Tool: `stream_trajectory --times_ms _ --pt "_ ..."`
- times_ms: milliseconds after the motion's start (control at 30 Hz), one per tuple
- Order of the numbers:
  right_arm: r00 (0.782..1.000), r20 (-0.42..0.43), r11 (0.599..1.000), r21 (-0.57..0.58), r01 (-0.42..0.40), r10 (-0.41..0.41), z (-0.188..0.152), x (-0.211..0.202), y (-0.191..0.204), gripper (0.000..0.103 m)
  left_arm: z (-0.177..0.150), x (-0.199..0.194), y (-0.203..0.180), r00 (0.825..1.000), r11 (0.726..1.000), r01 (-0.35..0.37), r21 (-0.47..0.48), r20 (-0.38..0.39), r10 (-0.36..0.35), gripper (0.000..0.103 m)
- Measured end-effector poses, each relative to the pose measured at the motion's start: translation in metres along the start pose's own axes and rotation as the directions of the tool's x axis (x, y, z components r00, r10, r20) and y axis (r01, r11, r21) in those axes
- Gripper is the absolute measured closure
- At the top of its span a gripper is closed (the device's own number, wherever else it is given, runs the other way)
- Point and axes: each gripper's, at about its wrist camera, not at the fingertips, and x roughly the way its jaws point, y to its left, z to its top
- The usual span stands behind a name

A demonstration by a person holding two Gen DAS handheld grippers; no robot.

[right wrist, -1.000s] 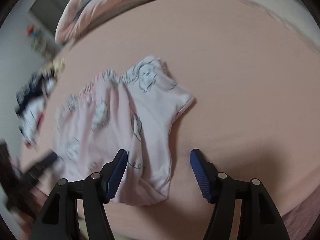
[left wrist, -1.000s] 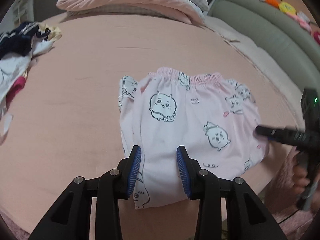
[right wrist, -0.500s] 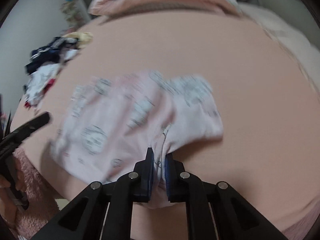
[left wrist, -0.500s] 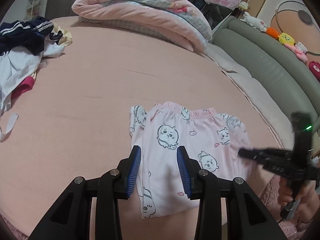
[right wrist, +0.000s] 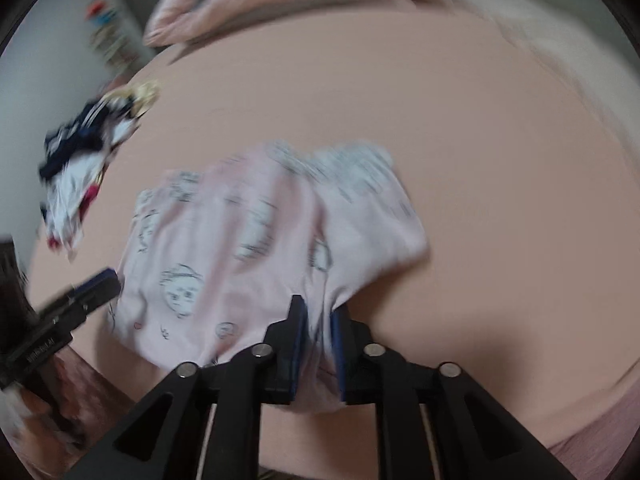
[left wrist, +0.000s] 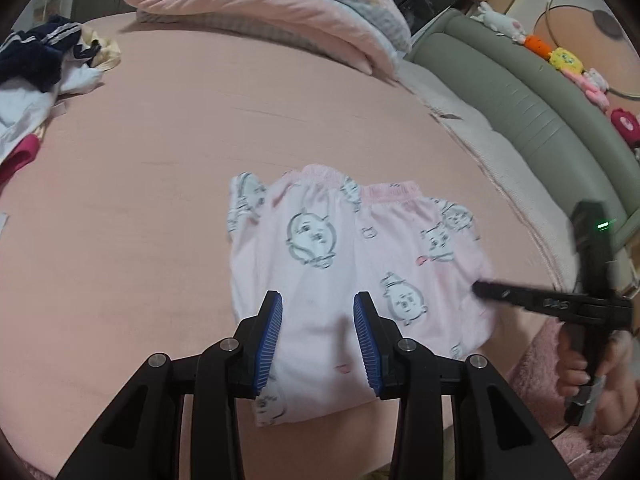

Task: Fold clothes

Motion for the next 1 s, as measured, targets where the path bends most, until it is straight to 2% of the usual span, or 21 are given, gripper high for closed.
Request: stream_trajectory --times_ms 33,133,167,200,233,333,433,500,533,567,600,667,700,800,900,1000 --pt "0.999 -0.02 0.999 0.043 -0.028 0.029 0.0 0.004 -0.009 0.079 0.001 -0.001 -0.001 1.0 1.0 0.003 0.004 0.005 -0.003 0.069" --pt "0.988 -0.041 0.986 0.08 -0.147 0.151 0.0 0.019 -0.011 0.05 0.003 0.0 -0.002 1.0 1.0 -0.002 0.002 0.006 0.002 0.069" --pt "0.982 -0.026 0.981 0.056 -0.185 0.187 0.002 0.02 -0.006 0.053 0.004 0.0 -0.001 1.0 1.0 -0.003 -0.004 0.006 0.003 0.069" --pt "0.98 -0.018 0.98 0.026 -0.199 0.2 0.004 0.022 0.001 0.062 0.003 -0.002 0.002 1.0 1.0 -0.005 -0.012 0.008 0.005 0.069" --pt "0.983 -0.02 0.983 -0.013 -0.181 0.181 0.007 0.023 0.01 0.093 0.002 -0.004 0.004 1.0 1.0 -0.007 -0.021 0.011 0.008 0.069" --pt "0.99 0.052 0.979 -0.162 -0.121 0.131 0.016 0.008 0.05 0.093 0.003 -0.01 0.013 0.999 0.998 -0.007 -0.064 0.033 0.009 0.069" --pt "0.985 0.112 0.94 -0.331 -0.088 0.132 0.015 -0.01 0.102 0.093 0.001 -0.018 0.02 0.998 0.995 -0.018 -0.095 0.059 0.024 0.069" --pt "0.986 0.083 0.899 -0.428 -0.094 0.143 0.008 -0.007 0.135 0.089 0.001 -0.022 0.025 0.996 0.992 -0.049 -0.112 0.073 0.057 0.069" --pt "0.99 0.04 0.876 -0.472 -0.1 0.135 0.001 0.001 0.149 0.087 0.0 -0.021 0.028 0.994 0.989 -0.08 -0.124 0.07 0.089 0.069" --pt "0.993 -0.001 0.854 -0.51 -0.104 0.12 -0.006 0.011 0.158 0.077 -0.001 -0.02 0.031 0.99 0.985 -0.111 -0.135 0.068 0.121 0.069" --pt "0.995 -0.042 0.844 -0.527 -0.101 0.093 -0.013 0.025 0.159 0.073 -0.001 -0.019 0.035 0.988 0.98 -0.128 -0.15 0.062 0.139 0.069" --pt "0.992 -0.113 0.854 -0.51 -0.104 0.054 -0.019 0.048 0.155 0.072 -0.001 -0.018 0.042 0.994 0.977 -0.083 -0.199 0.055 0.095 0.069" --pt "0.99 -0.112 0.866 -0.484 -0.129 0.085 -0.016 0.042 0.15 0.072 -0.001 -0.02 0.044 0.996 0.975 -0.056 -0.213 0.063 0.07 0.069" --pt "0.977 -0.023 0.862 -0.467 -0.197 0.211 -0.009 -0.006 0.135 0.072 0.001 -0.027 0.043 0.994 0.972 0.049 -0.231 0.104 -0.025 0.069" --pt "0.962 0.083 0.884 -0.42 -0.203 0.26 -0.007 -0.038 0.108 0.065 0.004 -0.028 0.037 0.986 0.965 0.14 -0.223 0.123 -0.115 0.069" --pt "0.95 0.15 0.93 -0.292 -0.223 0.274 0.001 -0.046 0.071 0.065 0.003 -0.024 0.024 0.982 0.967 0.173 -0.189 0.11 -0.155 0.069"
